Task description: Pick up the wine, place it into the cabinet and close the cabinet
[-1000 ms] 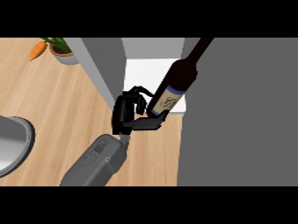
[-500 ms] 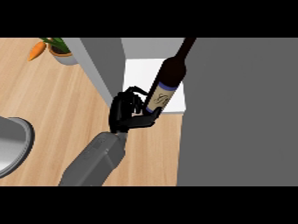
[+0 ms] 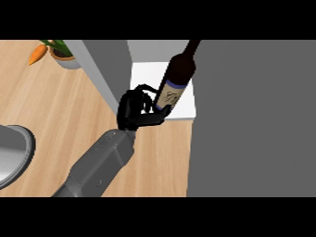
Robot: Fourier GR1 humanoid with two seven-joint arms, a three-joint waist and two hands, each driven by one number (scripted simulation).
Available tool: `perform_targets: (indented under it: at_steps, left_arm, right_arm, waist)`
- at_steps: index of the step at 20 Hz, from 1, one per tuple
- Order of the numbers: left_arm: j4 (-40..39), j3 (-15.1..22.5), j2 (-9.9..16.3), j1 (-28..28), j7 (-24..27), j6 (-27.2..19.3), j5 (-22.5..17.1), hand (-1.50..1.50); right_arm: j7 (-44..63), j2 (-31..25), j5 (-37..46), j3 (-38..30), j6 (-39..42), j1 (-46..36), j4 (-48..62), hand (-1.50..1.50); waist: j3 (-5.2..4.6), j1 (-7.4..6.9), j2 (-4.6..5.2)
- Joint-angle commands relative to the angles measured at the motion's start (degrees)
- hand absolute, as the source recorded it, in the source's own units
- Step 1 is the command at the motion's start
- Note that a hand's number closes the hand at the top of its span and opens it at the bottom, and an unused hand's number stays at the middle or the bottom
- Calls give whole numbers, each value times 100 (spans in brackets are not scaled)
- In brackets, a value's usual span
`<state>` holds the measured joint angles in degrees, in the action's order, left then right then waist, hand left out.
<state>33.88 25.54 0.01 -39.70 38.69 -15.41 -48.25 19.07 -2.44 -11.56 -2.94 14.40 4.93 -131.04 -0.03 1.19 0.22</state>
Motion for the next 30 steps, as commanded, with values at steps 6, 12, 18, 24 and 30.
perform_targets:
  at_steps: [6, 12, 18, 24, 30]
  left_arm:
    - [-603, 397, -1, -515, 366, 200, -896, 150]
    - [-1119, -28, -1, -1283, -179, 237, -907, 150]
    - [-1782, 142, -1, -1356, 169, 258, -1077, 150]
    - [-2019, 134, -1, -1578, -53, 178, -1139, 150]
    - [-2483, -279, -1, -1821, 462, 226, -1275, 150]
  right_arm:
    - [-436, -35, 16, -135, 175, -87, 498, -150]
    - [-119, -148, -374, -349, 139, -77, 140, -150]
    - [-501, 179, 309, 293, 175, 384, 27, -150]
    - [-110, -22, 55, 53, 51, -358, 260, -150]
    - [-241, 75, 199, 247, 85, -176, 239, -150]
  waist:
    - [-1, 80, 23]
    - [1, 26, 9]
    - [-2, 184, 50]
    - [-4, 174, 64]
    - [-7, 242, 108]
